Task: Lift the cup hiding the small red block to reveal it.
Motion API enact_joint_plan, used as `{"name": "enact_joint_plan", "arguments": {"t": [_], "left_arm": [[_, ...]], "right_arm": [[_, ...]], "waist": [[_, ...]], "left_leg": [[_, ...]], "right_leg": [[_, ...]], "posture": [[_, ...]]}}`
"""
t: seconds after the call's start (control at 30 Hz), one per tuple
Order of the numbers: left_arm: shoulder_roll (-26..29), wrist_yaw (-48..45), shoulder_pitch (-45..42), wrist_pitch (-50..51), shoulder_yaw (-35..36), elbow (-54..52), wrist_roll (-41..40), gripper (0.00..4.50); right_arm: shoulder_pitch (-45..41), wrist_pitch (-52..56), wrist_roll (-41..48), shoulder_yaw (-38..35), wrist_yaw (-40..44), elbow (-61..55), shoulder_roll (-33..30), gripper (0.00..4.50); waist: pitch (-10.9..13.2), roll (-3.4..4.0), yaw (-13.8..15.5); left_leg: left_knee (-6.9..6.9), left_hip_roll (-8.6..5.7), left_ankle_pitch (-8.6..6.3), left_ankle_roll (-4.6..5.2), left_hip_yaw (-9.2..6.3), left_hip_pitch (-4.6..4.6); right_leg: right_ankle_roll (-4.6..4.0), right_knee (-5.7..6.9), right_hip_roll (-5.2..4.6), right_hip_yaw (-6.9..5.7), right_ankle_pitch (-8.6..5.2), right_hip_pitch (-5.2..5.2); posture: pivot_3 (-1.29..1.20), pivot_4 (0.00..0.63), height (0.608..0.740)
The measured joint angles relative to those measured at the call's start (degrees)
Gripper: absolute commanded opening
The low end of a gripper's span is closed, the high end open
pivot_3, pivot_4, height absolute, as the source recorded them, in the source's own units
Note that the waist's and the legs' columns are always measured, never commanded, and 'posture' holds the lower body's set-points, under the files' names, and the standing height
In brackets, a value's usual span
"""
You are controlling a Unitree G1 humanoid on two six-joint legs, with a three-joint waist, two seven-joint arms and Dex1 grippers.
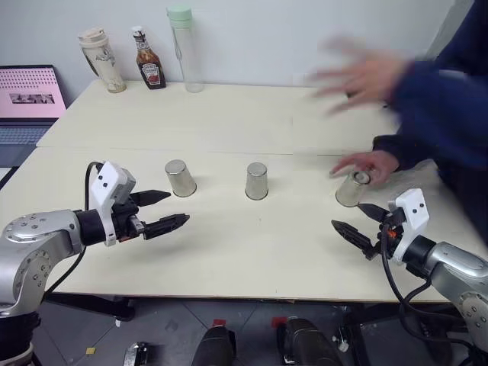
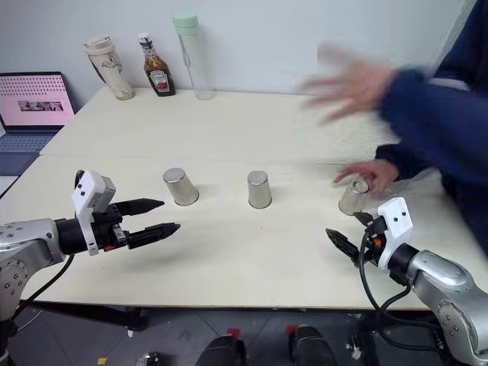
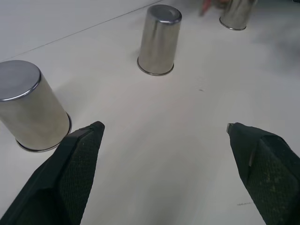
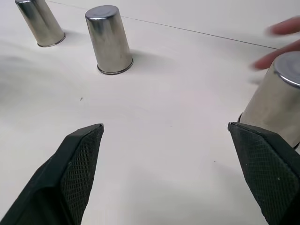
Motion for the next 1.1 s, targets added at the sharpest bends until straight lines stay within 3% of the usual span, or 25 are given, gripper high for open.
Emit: {"name": "enact_joint_plan", "arguments": {"t": [0.17,0.33,0.43,0.67,1.1], "left_arm": [[-0.54,-0.5,-0.78,1.3,-1.57,-3.42,-2.6,4.48],[-3.86,0.78,-3.62,2.17,-7.31,-11.7,-5.95,4.48],[-7.36,2.54,-6.21,-0.72,-13.5,-13.74,-2.85,4.48],[-14.52,3.36,-12.75,-10.61,-24.16,-7.7,6.69,4.48],[-21.79,3.37,-15.35,-17.94,-28.84,0.58,13.36,4.48]], "right_arm": [[0.59,0.06,-0.25,-0.48,-0.95,0.17,0.0,4.5],[1.51,-0.33,-4.62,-1.01,-5.5,3.04,1.22,4.5],[-0.53,-2.81,-8.49,-0.93,-8.57,7.12,3.53,4.5],[-8.3,-10.47,-13.64,3.86,-9.0,18.5,8.06,4.5],[-23.48,-27.57,-22.58,7.66,-7.34,48.73,13.71,4.5]], "waist": [[0.0,0.0,0.02],[-0.02,-0.03,0.12],[-0.03,-0.04,0.08],[-0.03,-0.02,-0.15],[-0.03,-0.01,-0.08]], "left_leg": [[0.0,-0.01,0.0,0.0,0.0,-0.03],[0.0,-0.06,0.0,0.0,0.03,-0.04],[0.02,-0.07,0.0,0.0,0.04,0.04],[0.02,-0.1,0.03,0.02,0.1,0.04],[0.0,-0.16,0.02,0.03,0.1,-0.09]], "right_leg": [[0.0,-0.02,-0.01,0.01,0.0,0.0],[0.03,-0.04,-0.01,0.07,0.01,0.01],[0.04,-0.02,0.06,0.07,0.02,0.07],[0.07,0.03,0.25,0.15,0.06,0.03],[0.05,-0.04,0.08,0.15,0.07,-0.01]], "posture": [[0.0,0.15,0.74],[0.0,0.15,0.74],[0.0,0.15,0.74],[0.0,0.15,0.74],[0.0,0.15,0.74]]}}
